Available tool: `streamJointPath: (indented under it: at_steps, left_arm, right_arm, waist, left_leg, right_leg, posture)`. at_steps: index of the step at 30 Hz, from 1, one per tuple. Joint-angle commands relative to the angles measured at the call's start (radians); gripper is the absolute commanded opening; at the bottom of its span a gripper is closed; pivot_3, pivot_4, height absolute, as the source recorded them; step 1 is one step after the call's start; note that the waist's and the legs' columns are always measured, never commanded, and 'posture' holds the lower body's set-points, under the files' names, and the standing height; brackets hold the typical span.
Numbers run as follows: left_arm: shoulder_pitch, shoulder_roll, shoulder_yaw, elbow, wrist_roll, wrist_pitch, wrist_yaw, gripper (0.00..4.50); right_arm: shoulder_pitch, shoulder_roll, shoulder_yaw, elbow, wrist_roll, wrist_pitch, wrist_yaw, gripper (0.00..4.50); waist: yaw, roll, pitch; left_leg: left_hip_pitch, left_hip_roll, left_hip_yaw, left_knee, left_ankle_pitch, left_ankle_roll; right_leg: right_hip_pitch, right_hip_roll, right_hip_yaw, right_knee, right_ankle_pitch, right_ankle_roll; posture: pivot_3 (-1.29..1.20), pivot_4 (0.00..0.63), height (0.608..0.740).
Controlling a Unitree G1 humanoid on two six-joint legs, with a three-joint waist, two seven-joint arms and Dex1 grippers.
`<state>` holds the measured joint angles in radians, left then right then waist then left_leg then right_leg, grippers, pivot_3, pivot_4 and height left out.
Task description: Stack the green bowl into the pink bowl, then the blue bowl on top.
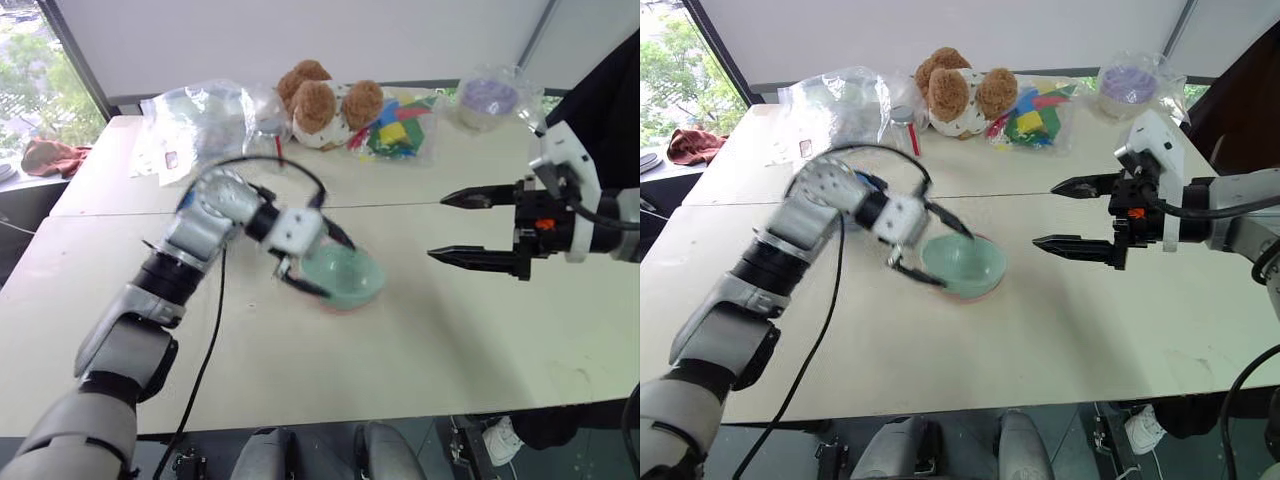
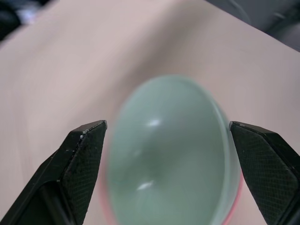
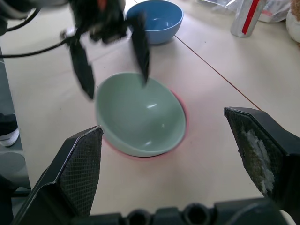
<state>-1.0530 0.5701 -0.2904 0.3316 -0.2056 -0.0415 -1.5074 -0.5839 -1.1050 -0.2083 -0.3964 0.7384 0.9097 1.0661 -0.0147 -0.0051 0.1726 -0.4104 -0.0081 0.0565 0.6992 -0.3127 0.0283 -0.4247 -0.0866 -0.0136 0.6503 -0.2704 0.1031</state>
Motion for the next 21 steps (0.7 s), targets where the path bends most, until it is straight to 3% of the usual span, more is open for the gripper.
streamJointPath:
  at_steps: [1,5,9,20,21]
  left_arm:
    - [0.017,0.099,0.107,0.023,-0.007,0.051,0.040,4.46]
    - [0.071,0.221,0.152,0.169,0.074,-0.022,0.109,4.46]
    - [0.076,0.257,0.144,0.342,0.152,-0.126,0.182,4.46]
    - [0.009,0.199,0.094,0.757,0.330,-0.307,0.330,4.46]
    - [0.001,0.192,0.094,0.779,0.339,-0.314,0.340,4.22]
  right_arm:
    - [-0.028,0.009,-0.001,0.003,0.013,-0.023,0.002,4.50]
    - [-0.044,0.021,0.026,0.023,-0.002,-0.047,0.008,4.50]
    - [-0.057,0.027,0.048,0.041,-0.012,-0.069,0.017,4.50]
    - [-0.069,0.023,0.065,0.052,-0.022,-0.087,0.020,4.50]
    - [-0.068,0.022,0.064,0.050,-0.022,-0.086,0.019,4.50]
  waist:
    - [-0.004,0.000,0.000]
    - [0.001,0.000,0.000]
    - [0.018,-0.001,0.000]
    - [0.027,-0.002,0.001]
    - [0.026,-0.002,0.001]
  left_leg:
    - [0.000,0.000,0.000,-0.001,0.000,0.000]
    - [0.001,0.001,0.000,-0.001,0.000,-0.001]
    - [0.000,0.000,0.000,0.001,0.000,0.000]
    - [-0.002,0.000,0.001,0.001,0.000,0.000]
    - [-0.002,0.000,0.001,0.001,0.000,0.000]
  right_leg:
    - [0.000,0.000,0.000,0.000,0.000,0.000]
    - [0.000,0.002,-0.001,0.000,0.000,0.000]
    - [0.000,0.000,-0.002,0.000,0.000,0.000]
    - [0.000,0.000,-0.003,-0.001,0.000,0.001]
    - [0.000,0.000,-0.003,-0.001,0.000,0.001]
  posture:
    - [0.00,0.150,0.740]
    - [0.00,0.150,0.740]
    - [0.00,0.150,0.740]
    - [0.00,0.150,0.740]
    - [0.00,0.150,0.740]
